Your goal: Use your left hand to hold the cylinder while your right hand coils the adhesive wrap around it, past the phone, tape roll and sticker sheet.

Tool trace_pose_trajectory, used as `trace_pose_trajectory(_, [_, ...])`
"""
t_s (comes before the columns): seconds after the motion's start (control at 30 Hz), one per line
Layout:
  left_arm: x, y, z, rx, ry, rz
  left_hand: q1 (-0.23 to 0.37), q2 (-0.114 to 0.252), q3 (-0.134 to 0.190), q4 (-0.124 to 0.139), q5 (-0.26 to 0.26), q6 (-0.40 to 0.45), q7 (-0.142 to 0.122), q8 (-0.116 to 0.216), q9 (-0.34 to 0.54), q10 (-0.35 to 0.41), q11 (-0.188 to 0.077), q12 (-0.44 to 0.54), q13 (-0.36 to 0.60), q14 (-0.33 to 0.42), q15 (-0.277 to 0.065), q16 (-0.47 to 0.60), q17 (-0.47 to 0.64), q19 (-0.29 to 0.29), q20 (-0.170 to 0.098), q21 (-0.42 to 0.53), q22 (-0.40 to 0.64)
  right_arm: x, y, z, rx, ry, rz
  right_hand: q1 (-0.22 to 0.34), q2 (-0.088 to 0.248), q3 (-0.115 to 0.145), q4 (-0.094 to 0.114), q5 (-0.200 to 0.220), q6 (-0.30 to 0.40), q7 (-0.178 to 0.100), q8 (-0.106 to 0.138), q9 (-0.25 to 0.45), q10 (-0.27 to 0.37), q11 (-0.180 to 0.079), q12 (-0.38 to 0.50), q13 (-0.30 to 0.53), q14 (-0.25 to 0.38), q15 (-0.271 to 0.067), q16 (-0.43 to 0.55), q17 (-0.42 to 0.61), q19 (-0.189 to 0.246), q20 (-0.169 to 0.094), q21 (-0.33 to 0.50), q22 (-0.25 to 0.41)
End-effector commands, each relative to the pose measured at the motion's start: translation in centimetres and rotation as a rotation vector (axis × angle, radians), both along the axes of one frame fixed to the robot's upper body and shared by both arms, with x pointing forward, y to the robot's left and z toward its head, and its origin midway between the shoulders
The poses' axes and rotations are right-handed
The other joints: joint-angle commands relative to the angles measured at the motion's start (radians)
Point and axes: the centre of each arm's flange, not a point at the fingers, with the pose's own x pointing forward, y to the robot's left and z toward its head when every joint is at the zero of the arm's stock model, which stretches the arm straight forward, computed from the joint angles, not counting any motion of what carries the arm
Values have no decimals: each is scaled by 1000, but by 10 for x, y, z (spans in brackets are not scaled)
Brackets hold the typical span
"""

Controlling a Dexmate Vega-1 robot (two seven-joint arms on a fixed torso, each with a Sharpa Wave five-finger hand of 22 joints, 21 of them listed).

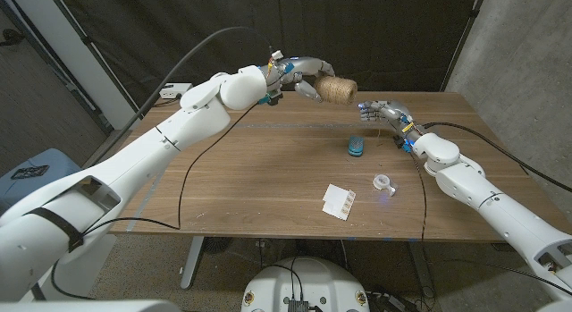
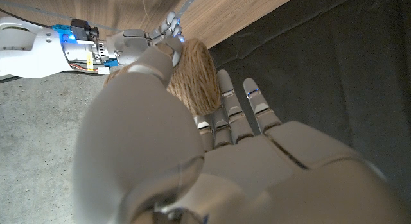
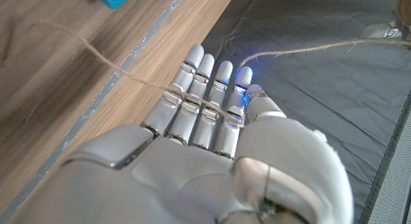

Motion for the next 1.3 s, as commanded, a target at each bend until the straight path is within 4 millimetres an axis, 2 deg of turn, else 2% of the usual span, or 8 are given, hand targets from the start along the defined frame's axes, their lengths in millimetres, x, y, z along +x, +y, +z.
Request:
trace_pose_trajectory(0.03, [8, 0, 1, -15, -4, 19, 35, 62, 20, 21, 7, 129, -67, 286, 12, 103, -99, 11, 13, 10, -1, 0, 3, -2, -6, 10, -1, -6, 12, -4, -11, 1, 13, 8, -2, 2, 7, 1, 9, -5, -6, 3, 11, -2, -1, 5, 12, -138, -2, 3, 0, -88, 6, 4])
trace_pose_trajectory(1.3, [34, -5, 13, -65, -26, 78, 33, 64, 17, 21, 7, 127, -62, 291, 10, 104, -93, 9, 13, 8, 2, -1, 7, -6, -3, 16, -1, -10, 49, -18, -70, 37, 90, 13, -2, 2, 8, 0, 15, -4, -10, 4, 16, -2, -5, 7, 16, -139, -7, 4, -2, -89, 13, 4])
